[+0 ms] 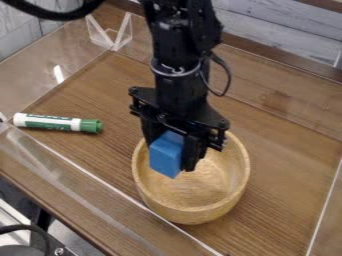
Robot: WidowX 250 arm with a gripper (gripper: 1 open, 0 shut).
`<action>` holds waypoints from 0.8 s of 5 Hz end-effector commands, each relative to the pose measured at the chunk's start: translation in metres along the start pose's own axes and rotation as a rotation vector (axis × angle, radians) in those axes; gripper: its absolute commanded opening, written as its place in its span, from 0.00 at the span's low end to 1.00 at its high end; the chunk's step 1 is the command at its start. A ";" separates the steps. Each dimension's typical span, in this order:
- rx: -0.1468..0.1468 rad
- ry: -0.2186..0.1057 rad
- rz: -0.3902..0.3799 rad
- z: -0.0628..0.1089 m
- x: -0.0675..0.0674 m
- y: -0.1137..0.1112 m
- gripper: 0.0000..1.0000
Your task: Put the blue block in the brown bowl
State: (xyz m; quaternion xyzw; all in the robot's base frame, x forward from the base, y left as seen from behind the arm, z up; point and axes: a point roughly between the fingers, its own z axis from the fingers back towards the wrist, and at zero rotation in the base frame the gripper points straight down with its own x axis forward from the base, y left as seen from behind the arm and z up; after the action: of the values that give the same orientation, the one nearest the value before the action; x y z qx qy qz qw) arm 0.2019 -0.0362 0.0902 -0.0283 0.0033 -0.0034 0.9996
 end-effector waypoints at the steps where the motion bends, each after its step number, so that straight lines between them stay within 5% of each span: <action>1: 0.002 -0.030 -0.005 0.001 0.004 -0.004 0.00; 2: 0.003 -0.025 -0.004 -0.005 0.003 -0.005 0.00; 3: 0.002 -0.023 -0.003 -0.009 0.003 -0.005 1.00; 4: -0.002 -0.021 -0.012 -0.007 0.002 -0.007 1.00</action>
State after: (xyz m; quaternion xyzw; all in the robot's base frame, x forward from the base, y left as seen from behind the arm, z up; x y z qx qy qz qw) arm 0.1995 -0.0419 0.0760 -0.0264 0.0100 -0.0055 0.9996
